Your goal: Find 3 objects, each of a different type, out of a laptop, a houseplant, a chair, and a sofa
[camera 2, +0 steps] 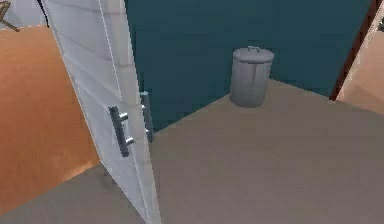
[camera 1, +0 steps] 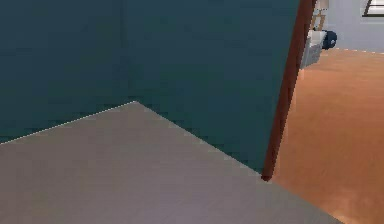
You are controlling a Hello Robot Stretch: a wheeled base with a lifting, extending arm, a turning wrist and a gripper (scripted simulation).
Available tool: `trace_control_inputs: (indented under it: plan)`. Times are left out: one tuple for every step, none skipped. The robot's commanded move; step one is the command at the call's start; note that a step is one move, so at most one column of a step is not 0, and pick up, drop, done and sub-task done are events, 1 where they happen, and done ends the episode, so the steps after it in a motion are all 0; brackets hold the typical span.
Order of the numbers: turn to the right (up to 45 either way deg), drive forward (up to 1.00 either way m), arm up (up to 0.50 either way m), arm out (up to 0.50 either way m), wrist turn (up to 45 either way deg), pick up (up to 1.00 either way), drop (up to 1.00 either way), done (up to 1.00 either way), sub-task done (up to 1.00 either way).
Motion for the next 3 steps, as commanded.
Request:
trace_control_inputs:
  plan:
    - [15.0, 0.0, 0.0, 0.0, 0.0, 0.0, 0.0, 0.0, 0.0]
    - [0.0, 0.2, 0.0, 0.0, 0.0, 0.0, 0.0, 0.0, 0.0]
    - [33.0, 0.0, 0.0, 0.0, 0.0, 0.0, 0.0, 0.0, 0.0]
